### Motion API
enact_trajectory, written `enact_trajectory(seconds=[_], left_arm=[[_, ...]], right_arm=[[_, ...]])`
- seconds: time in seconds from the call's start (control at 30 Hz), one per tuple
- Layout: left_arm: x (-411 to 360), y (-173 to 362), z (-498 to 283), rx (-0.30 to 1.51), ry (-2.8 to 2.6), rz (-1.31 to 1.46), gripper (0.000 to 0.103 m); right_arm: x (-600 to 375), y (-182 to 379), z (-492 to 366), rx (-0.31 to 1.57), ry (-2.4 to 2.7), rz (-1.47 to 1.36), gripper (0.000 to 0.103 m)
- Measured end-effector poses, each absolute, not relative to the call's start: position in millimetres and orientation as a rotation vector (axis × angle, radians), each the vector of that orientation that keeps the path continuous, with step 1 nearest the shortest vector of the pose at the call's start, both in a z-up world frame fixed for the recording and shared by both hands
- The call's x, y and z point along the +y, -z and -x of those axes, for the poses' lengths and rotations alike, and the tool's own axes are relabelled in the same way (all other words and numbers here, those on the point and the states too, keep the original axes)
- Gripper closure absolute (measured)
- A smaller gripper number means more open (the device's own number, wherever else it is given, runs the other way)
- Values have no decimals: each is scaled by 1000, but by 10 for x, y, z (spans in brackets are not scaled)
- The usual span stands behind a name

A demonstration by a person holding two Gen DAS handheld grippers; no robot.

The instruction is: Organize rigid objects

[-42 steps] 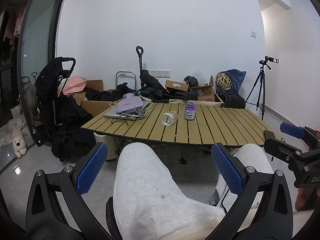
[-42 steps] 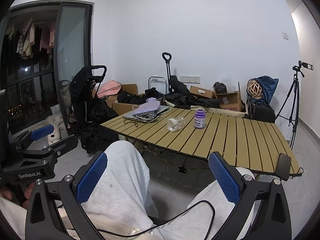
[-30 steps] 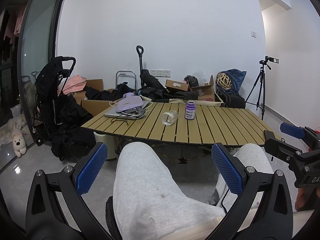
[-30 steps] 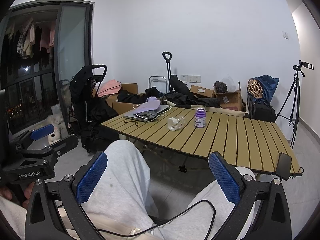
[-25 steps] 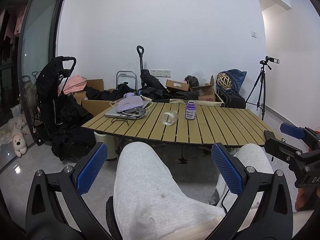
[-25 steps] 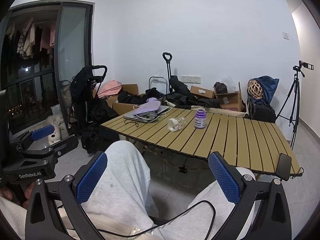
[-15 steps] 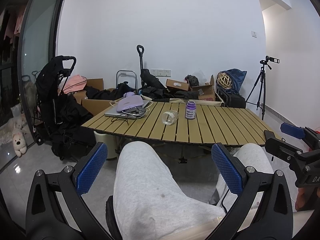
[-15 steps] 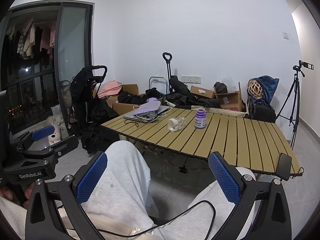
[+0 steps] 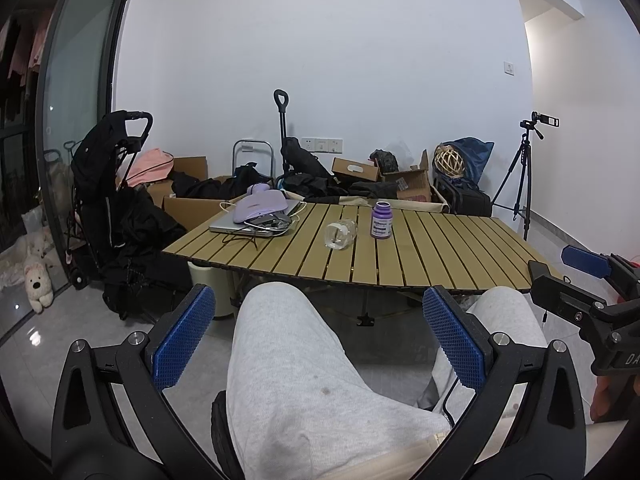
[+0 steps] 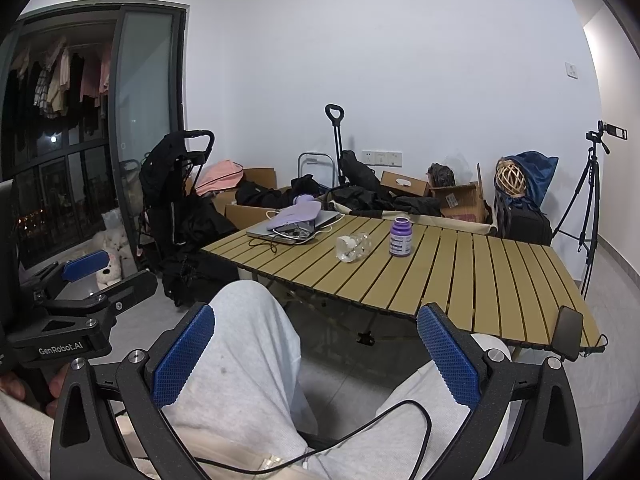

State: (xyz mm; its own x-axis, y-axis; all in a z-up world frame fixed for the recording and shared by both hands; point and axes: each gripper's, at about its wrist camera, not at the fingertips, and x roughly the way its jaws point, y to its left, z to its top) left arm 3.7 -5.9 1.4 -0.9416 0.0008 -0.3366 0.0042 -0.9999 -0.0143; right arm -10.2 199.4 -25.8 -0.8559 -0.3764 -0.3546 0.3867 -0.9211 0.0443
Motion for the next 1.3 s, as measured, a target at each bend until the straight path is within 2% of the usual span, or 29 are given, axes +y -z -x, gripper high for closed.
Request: enact_trajectory(seconds=[0.67,0.9,1.17,1.3], left_arm=[[-62,-14,-7,33,3094,-556,0],[-60,99,161,39,3092,-666,0],[-38,329,742,-78,3075,-793,0],[-30,419,1172,-123,3078,-864,0]], right_arm=[[2003,242,96,40,2696,-510,0],[2065,304,199,7,2707,-556,0],[2150,423,575,2,2723,-641,0],[2156,477,945,62,2718,-681,0]])
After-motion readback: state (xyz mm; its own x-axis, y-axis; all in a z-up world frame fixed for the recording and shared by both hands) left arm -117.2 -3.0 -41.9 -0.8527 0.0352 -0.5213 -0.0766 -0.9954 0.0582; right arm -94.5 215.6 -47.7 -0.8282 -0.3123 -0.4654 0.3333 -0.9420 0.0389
